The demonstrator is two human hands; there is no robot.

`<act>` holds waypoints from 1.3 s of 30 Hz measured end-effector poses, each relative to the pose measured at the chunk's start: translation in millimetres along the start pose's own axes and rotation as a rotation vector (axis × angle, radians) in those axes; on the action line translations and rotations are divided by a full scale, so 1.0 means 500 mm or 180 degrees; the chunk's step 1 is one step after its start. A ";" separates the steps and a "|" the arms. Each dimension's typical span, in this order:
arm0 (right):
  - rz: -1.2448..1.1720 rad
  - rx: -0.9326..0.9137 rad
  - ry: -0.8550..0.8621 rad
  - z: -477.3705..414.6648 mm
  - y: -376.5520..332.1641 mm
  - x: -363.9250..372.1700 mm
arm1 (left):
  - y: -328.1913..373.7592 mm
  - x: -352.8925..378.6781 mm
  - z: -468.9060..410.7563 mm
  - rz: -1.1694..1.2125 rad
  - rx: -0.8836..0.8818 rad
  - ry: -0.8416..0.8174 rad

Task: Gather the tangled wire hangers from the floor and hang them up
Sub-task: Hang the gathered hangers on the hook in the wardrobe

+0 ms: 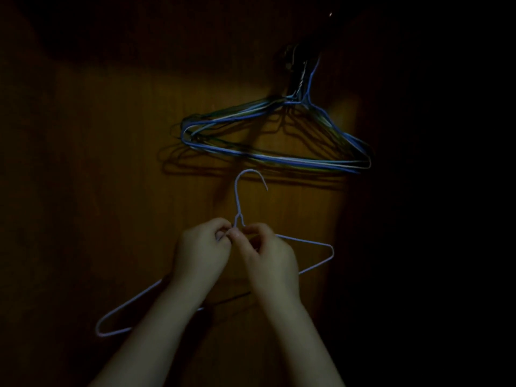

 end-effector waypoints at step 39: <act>-0.1198 -0.0438 0.1334 -0.124 0.049 -0.259 | 0.165 0.025 -0.081 0.0906 0.0692 0.0124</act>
Point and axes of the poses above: each hand's wrist, its own z-axis away from the middle knuckle, its own x-axis out of the palm, y = z × x, the point moved 2 cm from there along -z, towards the middle knuckle, and after that the axes turned 8 degrees about x, right-handed, at the moved point
